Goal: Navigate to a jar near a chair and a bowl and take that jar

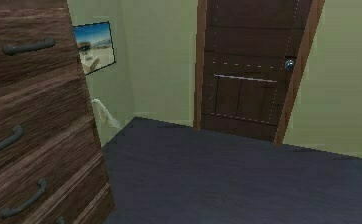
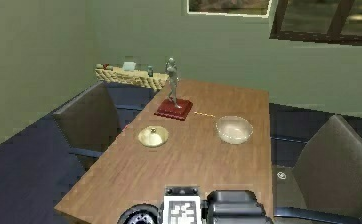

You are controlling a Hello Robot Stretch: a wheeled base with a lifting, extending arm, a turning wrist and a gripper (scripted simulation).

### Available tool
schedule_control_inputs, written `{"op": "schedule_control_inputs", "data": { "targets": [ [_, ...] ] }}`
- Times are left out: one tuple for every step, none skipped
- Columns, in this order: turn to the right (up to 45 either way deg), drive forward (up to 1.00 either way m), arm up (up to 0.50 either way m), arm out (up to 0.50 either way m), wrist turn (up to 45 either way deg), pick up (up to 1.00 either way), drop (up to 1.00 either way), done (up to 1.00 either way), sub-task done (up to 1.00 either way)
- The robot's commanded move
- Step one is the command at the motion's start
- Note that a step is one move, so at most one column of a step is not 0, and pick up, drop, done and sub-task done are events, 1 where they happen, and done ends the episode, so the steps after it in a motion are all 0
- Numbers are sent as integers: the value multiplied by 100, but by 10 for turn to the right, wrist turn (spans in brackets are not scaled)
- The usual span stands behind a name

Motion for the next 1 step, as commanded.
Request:
{"op": "schedule_control_inputs", "data": {
  "targets": [
    [0, 0, 0, 42, 0, 0, 0, 0, 0]
  ]
}}
